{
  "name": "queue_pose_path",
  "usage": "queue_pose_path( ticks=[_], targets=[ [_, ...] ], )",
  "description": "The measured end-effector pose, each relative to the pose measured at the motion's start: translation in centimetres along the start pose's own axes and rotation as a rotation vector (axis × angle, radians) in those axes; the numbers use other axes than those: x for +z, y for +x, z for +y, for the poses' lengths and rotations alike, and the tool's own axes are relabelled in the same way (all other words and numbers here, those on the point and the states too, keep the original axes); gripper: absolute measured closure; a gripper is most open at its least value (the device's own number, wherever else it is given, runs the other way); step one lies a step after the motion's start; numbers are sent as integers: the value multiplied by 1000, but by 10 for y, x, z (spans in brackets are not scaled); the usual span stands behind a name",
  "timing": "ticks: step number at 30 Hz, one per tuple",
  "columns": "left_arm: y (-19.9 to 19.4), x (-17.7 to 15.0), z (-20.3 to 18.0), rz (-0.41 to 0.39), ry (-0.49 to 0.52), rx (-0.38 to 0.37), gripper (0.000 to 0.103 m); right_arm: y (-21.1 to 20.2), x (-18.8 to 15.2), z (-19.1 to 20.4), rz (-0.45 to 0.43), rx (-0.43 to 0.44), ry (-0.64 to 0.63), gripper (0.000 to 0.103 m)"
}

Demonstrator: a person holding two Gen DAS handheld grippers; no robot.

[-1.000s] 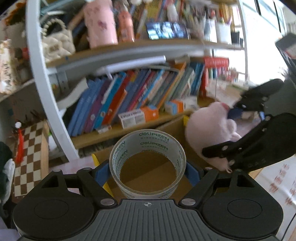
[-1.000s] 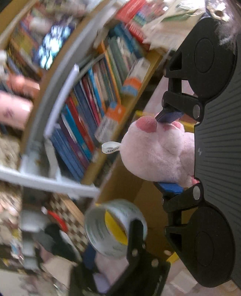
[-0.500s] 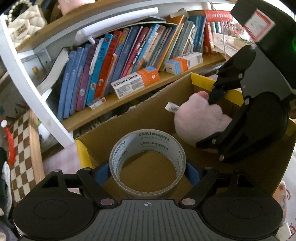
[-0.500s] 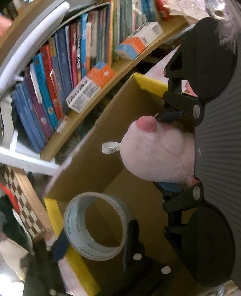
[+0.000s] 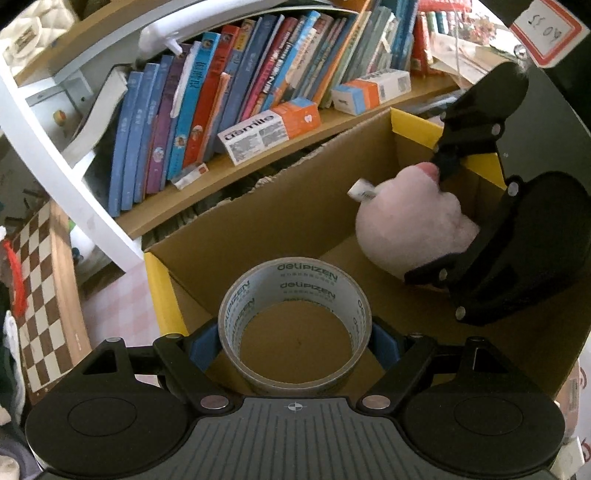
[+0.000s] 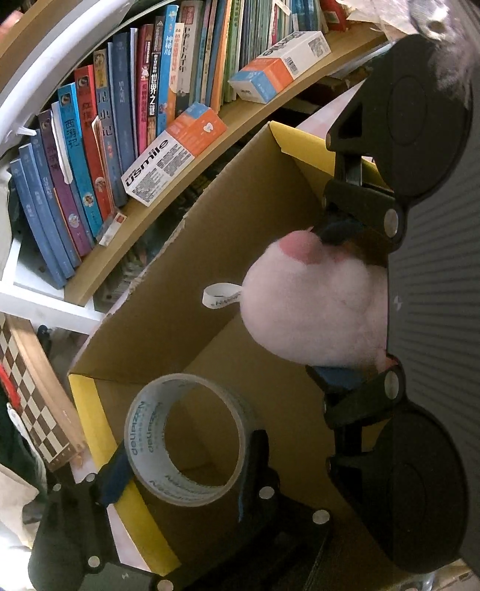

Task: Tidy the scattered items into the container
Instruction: 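Carry the tape roll and pink pig into the yellow box with both tools, then open both tools to release the tape and pig, then lift out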

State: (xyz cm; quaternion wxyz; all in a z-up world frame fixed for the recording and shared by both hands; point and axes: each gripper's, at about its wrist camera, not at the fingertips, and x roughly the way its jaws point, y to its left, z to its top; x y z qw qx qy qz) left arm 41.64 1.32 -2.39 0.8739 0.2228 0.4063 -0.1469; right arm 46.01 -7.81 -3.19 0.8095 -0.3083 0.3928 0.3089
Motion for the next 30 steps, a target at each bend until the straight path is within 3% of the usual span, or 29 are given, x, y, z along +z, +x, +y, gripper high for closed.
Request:
queue_pose_path(
  ticks=[11, 17, 19, 23, 30],
  targets=[
    [0, 1, -1, -11, 55, -47, 18, -6, -5, 7, 26, -47, 53, 35],
    [-2, 0, -5, -24, 76, -36, 14, -6, -1, 7, 24, -51, 61, 9],
    [-7, -1, -8, -48, 91, -22, 10, -9, -2, 6, 10, -54, 68, 4],
    [-27, 0, -12, -123, 103, -23, 10, -22, -5, 6, -19, -99, 79, 4],
    [-80, 2, -8, -290, 31, -8, 9, -74, -11, 7, -133, -143, 173, 3]
  ],
)
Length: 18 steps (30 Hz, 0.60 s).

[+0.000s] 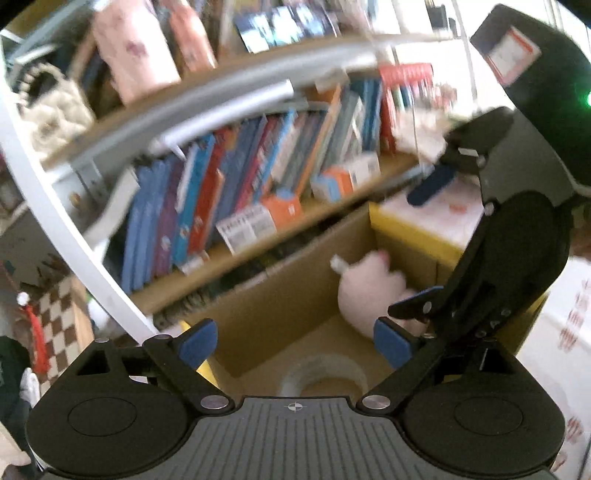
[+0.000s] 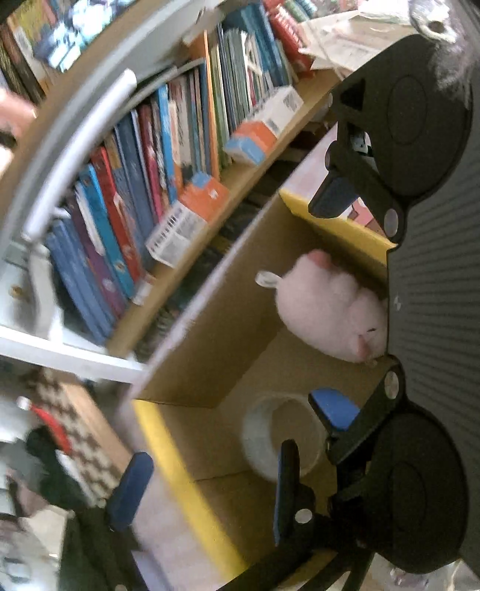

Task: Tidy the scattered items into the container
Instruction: 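Open both tools to release the tape and pig, then lift out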

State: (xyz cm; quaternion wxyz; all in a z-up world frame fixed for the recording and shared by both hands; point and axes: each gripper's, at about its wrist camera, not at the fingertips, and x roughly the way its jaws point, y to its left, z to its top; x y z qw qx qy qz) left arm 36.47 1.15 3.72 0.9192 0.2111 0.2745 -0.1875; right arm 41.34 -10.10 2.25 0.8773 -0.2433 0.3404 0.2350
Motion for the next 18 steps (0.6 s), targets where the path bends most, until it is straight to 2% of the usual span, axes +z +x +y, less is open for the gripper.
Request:
queue_pose_path(
  ticks=[10, 14, 18],
  targets=[
    [-93, -1, 8, -164, -71, 70, 7, -97, -4, 1, -179, -44, 157, 4],
    [-127, -15, 10, -198, -109, 89, 6, -131, -19, 6, -232, -49, 245, 4],
    [-146, -34, 11, -188, -182, 98, 6, -158, -37, 10, -266, -78, 336, 4]
  ],
)
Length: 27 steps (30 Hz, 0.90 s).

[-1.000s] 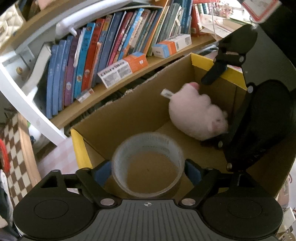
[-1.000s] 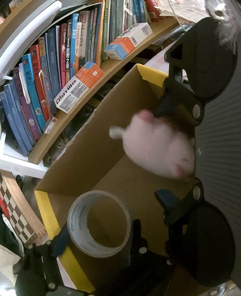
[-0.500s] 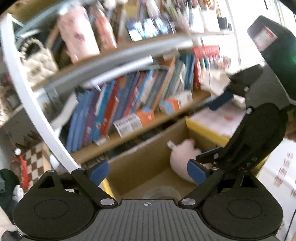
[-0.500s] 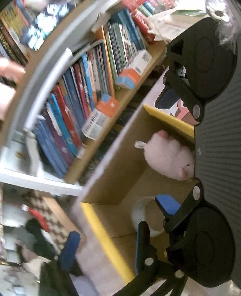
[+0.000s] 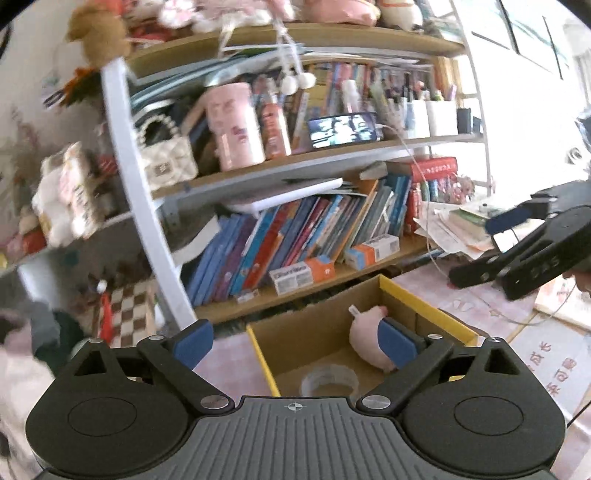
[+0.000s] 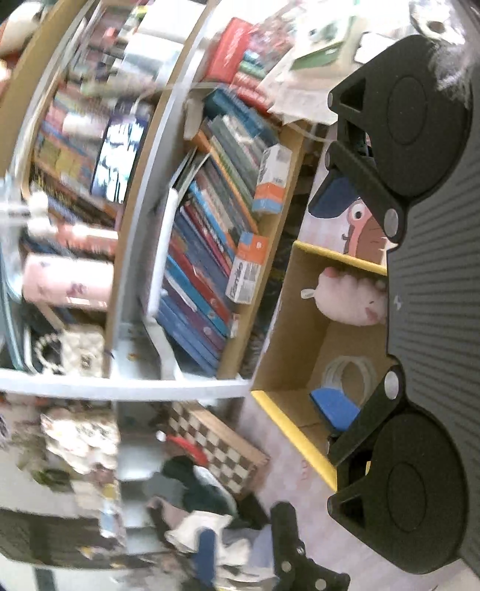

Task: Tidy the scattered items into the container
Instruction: 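Open both tools to release the tape and pig, then lift out, then move both tools back toward the remaining items beside the box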

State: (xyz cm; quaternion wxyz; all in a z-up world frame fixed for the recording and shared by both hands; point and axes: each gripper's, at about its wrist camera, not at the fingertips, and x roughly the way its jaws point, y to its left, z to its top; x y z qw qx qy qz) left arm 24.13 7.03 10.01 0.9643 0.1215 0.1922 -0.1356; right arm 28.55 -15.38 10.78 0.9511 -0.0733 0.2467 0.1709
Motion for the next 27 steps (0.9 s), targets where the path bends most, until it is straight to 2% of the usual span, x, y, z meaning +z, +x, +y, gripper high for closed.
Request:
queue_pose_path(
  ticks=[5, 9, 14, 19, 27],
  targets=[
    [-23, -22, -5, 9, -37, 13, 5, -23, -24, -1, -8, -47, 85, 4],
    [-35, -40, -14, 16, -35, 22, 5, -34, -49, 2, 20, -85, 137, 4],
    [-42, -63, -26, 22, -31, 29, 5, -44, -80, 10, 73, -111, 181, 4],
    [-45, -82, -31, 27, -66, 40, 5, -53, -102, 19, 85, -134, 221, 4],
    [-51, -99, -25, 12, -102, 105, 6, -59, -124, 34, 62, -142, 167, 4]
  ],
)
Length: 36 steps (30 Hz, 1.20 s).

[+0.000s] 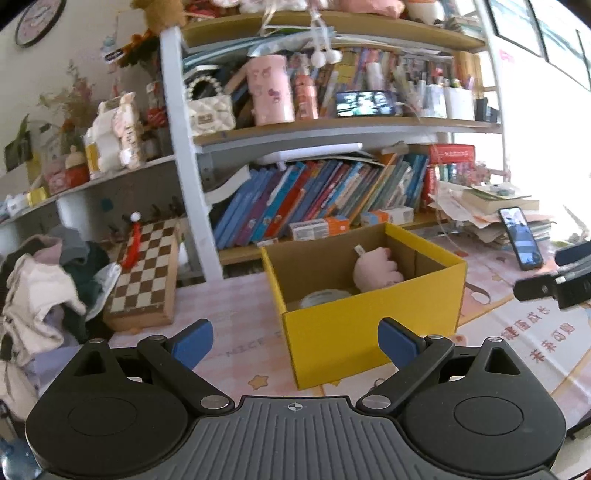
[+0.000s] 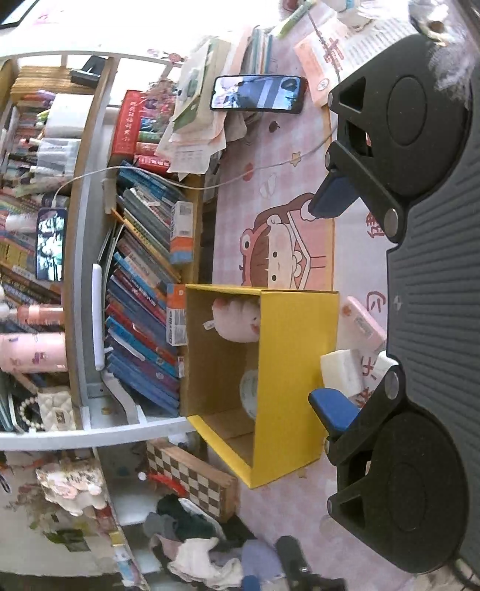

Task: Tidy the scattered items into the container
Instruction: 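Move both tools back toward the remaining items beside the box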

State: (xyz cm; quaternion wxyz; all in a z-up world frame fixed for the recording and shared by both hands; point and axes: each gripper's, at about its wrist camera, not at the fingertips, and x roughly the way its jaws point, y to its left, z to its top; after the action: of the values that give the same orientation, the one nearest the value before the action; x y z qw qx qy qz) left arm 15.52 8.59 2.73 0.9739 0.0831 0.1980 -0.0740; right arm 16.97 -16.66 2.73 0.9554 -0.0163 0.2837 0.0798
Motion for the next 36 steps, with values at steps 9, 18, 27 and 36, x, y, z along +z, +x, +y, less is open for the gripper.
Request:
queue_pose_path(
  ticks=[9, 18, 27, 36],
  targets=[
    [-8, -15, 5, 52, -93, 39, 6, 6, -16, 9, 68, 24, 50, 4],
    [-11, -28, -4, 108, -97, 32, 6, 2, -30, 25, 83, 89, 26, 4],
    [-14, -33, -8, 137, -90, -9, 6, -5, -39, 40, 59, 62, 16, 6],
    [-6, -42, 2, 196, -154, -6, 6, -1, -45, 44, 120, 35, 13, 6]
  ],
)
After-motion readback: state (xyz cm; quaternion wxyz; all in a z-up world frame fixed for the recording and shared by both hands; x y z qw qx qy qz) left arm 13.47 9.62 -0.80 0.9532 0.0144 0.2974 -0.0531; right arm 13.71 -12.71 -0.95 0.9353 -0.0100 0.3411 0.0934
